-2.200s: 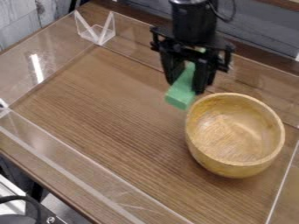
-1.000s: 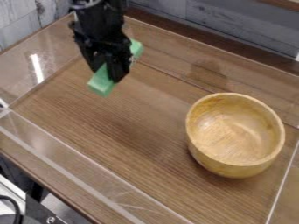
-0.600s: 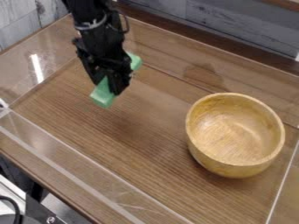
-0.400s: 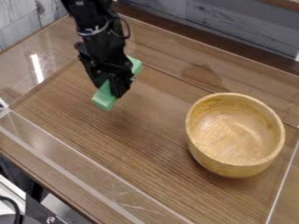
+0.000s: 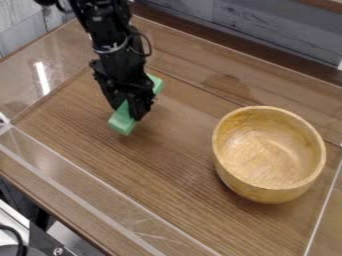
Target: Remove the green block from inside the brown bowl and put it on the table
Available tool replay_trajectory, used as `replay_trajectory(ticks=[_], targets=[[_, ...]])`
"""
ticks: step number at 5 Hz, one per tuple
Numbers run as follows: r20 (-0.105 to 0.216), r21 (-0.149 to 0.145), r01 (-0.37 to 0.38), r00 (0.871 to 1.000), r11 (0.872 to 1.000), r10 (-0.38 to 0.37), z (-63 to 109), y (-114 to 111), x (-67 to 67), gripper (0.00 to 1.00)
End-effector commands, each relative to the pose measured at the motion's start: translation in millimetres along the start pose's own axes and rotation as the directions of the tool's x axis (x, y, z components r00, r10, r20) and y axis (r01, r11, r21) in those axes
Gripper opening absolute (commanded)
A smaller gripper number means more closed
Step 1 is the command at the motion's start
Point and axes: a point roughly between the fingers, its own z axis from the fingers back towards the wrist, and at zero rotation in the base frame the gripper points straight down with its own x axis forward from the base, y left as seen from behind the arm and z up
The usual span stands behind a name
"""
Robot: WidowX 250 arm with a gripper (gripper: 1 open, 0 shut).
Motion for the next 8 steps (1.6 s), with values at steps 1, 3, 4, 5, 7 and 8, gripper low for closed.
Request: replay_trajectory(ticks=[1, 3, 4, 5, 7, 8], targets=[[0.039, 0.015, 0.004, 0.999, 1.0, -0.004, 7.0, 5.5, 11.9, 0.0], [0.017, 0.001, -0.011, 1.0, 1.0, 0.011, 5.1, 7.1, 12.9, 0.0], [0.005, -0.007, -0.019, 1.0, 1.0, 0.019, 4.5, 7.8, 13.0, 0.0], [-0.007, -0.014, -0.027, 1.0, 1.0, 0.027, 4.2, 8.4, 12.8, 0.0], [-0.03, -0.028, -0.043, 0.999, 0.999, 0.042, 3.3, 9.6, 12.6, 0.0], [-0.039, -0.034, -0.05, 0.998, 0.998, 0.048, 2.8, 10.1, 12.5, 0.0]])
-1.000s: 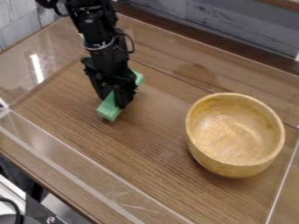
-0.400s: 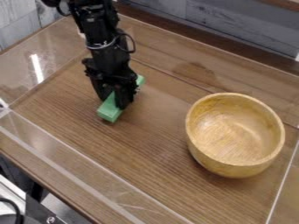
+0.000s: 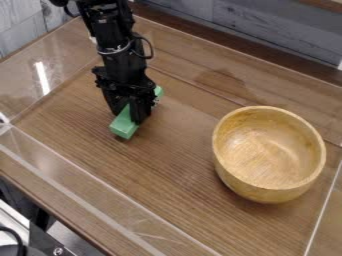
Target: Remove the green block from inside the brown bowl and put it on the table
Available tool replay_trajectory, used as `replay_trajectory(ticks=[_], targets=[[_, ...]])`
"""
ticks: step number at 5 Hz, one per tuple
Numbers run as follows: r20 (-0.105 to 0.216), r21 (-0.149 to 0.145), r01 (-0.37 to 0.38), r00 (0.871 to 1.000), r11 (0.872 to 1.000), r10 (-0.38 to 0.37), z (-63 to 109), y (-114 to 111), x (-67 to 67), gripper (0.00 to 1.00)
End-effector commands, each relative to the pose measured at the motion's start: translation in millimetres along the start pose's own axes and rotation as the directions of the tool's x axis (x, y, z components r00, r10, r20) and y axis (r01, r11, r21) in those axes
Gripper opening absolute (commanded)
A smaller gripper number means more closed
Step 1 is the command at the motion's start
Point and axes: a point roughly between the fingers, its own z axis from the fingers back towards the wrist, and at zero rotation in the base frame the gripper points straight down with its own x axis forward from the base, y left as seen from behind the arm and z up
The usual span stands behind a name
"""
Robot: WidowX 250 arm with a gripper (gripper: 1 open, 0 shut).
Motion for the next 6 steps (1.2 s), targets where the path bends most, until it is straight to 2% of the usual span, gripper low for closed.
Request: replay_trajectory(ticks=[1, 6], targets=[[0.037, 0.014, -0.01, 0.999, 1.0, 0.01, 13.1, 3.6, 8.8, 0.0], [-0.013, -0.009, -0.027, 1.0, 1.0, 0.027, 14.0, -6.9, 6.9, 0.0]])
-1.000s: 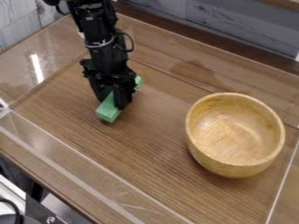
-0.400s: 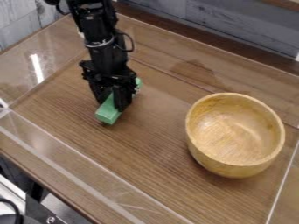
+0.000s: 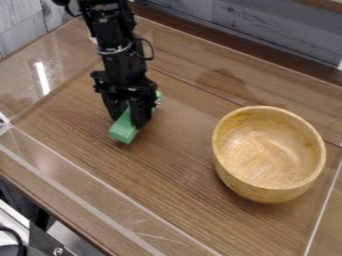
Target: Remove the green block from inside the brown bowl and put it on the table
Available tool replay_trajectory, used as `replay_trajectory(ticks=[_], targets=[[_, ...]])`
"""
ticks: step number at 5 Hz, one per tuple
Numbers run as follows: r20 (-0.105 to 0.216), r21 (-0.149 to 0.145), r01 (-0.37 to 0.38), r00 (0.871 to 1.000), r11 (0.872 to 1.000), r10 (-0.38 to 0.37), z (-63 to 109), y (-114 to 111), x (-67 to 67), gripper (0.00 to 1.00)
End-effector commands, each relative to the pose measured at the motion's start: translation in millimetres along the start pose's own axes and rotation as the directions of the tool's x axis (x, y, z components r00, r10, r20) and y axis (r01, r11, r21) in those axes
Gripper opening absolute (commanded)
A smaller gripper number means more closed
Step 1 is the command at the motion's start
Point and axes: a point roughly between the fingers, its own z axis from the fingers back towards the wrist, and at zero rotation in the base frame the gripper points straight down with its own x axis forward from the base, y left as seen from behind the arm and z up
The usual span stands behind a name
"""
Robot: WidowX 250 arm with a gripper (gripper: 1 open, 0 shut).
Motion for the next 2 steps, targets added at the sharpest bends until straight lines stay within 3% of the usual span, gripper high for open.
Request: replay_trajectory(ticks=[1, 2], targets=[[0.035, 0.013, 0.008, 0.999, 1.0, -0.009, 12.0, -1.2, 9.3, 0.0], [0.026, 0.008, 0.006, 1.0, 1.0, -0.006, 12.4, -3.3, 8.9, 0.0]])
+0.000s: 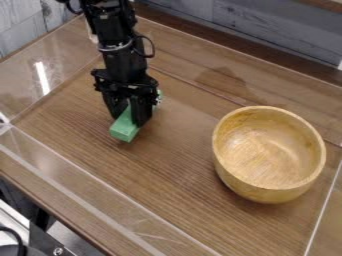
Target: Remove the green block from inside the brown bowl and put it on the table
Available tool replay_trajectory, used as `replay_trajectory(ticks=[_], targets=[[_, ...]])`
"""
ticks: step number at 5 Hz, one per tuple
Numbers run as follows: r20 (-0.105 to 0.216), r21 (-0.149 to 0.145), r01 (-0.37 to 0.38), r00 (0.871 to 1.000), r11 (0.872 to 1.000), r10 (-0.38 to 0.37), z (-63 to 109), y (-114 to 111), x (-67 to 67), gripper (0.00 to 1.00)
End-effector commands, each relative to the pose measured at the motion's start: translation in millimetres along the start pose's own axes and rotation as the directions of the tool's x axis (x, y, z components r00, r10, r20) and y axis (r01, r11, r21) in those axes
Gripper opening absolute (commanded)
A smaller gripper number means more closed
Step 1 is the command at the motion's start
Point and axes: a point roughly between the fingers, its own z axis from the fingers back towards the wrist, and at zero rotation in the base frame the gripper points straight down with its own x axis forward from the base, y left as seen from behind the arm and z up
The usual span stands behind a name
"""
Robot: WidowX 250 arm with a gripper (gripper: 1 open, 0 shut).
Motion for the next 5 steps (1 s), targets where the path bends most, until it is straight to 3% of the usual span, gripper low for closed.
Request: replay_trajectory(ticks=[1, 5], targets=[[0.039, 0.015, 0.014, 0.999, 1.0, -0.015, 13.4, -2.0, 11.0, 0.0], [0.014, -0.002, 0.009, 1.0, 1.0, -0.009, 16.6, -11.2, 10.0, 0.0]])
